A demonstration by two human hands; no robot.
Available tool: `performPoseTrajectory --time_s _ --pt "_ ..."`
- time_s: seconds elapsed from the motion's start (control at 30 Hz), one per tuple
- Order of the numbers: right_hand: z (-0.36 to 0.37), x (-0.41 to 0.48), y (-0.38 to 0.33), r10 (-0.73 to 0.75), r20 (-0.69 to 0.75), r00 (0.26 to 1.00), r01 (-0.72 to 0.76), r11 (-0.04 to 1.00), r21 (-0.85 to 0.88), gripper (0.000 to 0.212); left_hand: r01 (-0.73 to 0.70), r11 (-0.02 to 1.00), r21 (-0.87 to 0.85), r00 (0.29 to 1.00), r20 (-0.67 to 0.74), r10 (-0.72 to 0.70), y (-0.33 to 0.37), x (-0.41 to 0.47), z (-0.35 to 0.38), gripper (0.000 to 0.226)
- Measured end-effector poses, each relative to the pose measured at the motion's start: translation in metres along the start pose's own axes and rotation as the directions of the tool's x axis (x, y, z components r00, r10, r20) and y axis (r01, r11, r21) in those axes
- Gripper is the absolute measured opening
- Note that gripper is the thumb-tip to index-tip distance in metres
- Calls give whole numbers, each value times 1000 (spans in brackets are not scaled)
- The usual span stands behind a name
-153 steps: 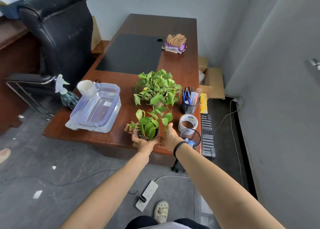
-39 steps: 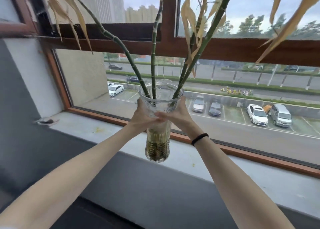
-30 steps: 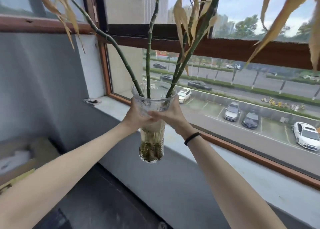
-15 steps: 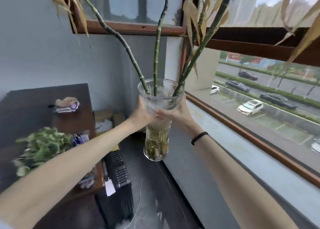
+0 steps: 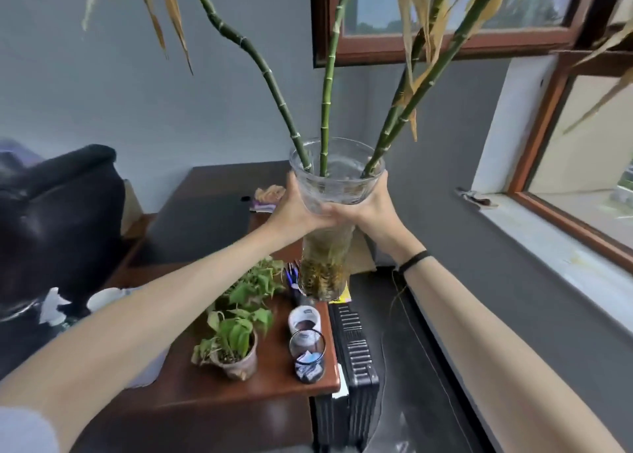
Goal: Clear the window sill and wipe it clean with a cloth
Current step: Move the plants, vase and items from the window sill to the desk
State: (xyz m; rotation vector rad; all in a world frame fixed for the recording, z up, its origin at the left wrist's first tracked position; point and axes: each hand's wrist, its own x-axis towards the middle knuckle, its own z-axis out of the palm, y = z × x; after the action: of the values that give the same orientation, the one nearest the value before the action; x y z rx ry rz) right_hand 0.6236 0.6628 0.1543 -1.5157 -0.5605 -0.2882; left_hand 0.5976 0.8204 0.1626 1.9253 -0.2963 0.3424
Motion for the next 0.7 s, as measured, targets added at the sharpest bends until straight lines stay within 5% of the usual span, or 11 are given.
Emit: performPoseTrajectory --time_s 0.1,0.27,0.7 --pt "30 24 2 -25 56 998 23 999 43 109 -58 998 19 997 -44 59 -10 10 -35 114" --pt "69 56 16 -56 162 985 37 992 122 106 -111 990 83 986 -116 120 -18 13 -71 98" --pt "163 82 22 -128 497 858 -15 962 274 111 55 944 324 889 -446 101 -24 -29 -132 86"
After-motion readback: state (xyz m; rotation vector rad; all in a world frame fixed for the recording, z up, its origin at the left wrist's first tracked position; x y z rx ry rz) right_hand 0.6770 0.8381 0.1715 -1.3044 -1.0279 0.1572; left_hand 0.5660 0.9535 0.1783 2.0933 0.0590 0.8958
